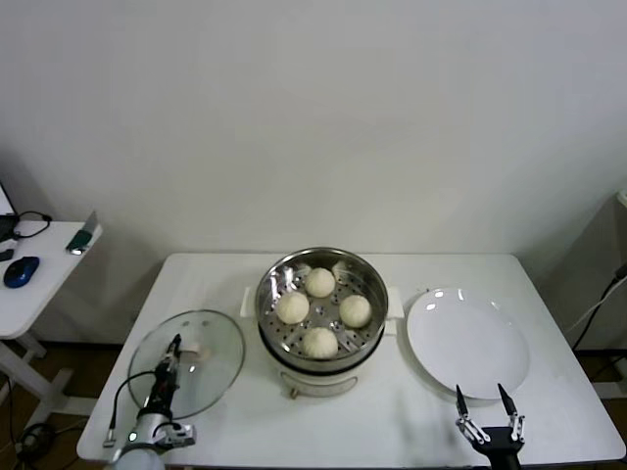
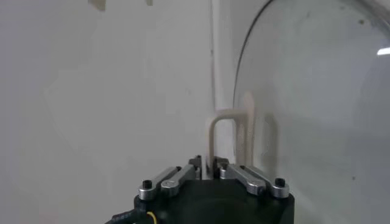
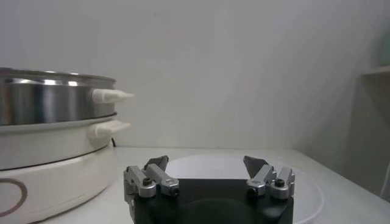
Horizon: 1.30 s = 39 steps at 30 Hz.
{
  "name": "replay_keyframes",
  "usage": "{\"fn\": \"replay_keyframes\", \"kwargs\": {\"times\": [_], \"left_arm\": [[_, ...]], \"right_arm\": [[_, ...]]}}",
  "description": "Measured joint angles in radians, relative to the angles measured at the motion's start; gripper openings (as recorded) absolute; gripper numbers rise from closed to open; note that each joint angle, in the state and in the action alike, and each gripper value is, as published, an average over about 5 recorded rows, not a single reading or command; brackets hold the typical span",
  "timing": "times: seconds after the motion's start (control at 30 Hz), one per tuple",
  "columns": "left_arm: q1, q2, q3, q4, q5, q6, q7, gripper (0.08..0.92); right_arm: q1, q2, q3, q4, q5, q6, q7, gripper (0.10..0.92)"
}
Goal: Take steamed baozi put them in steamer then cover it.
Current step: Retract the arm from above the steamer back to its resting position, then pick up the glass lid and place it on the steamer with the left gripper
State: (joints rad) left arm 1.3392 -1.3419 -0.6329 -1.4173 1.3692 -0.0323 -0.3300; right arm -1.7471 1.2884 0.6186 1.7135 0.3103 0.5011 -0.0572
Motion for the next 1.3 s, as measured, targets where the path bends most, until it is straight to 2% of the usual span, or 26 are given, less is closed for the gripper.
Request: {"fn": "replay_keyframes", "kwargs": {"times": [0.07,0.17,0.4,0.57,0.97,1.13,1.3], "left_arm": [[0.001,0.003,0.0,-0.006,-0.007,0.002,0.003,0.158],[0.004,0.007,0.001,-0.021,-0.021,0.005,0.008,0.142],[0.022,0.028,-0.001,-0.095,-0.076,0.021,0.032,0.142],[0.042,0.07,-0.014,-0.188,-0.147,0.05,0.073,0.142],[0.031,0.225,-0.001,-0.455,-0.322,0.238,0.272,0.142],[-0.01,0.245,0.059,-0.557,-0.332,0.343,0.357,0.142],[-0.067,0.23,0.158,-0.632,-0.288,0.436,0.438,0.142]], "right_arm": [[0.0,0.001,0.001,0.001,-0.001,0.0,0.001,0.823],[0.001,0.002,0.003,0.005,-0.003,0.0,0.001,0.823],[0.001,0.004,0.004,0.01,-0.006,0.001,0.001,0.823],[0.001,0.005,0.004,0.011,-0.009,0.002,0.001,0.823],[0.014,0.006,0.001,0.005,-0.031,-0.002,0.018,0.823],[0.015,0.006,0.0,0.011,-0.036,-0.001,0.018,0.823],[0.016,0.004,0.0,0.015,-0.041,-0.001,0.018,0.823]]}}
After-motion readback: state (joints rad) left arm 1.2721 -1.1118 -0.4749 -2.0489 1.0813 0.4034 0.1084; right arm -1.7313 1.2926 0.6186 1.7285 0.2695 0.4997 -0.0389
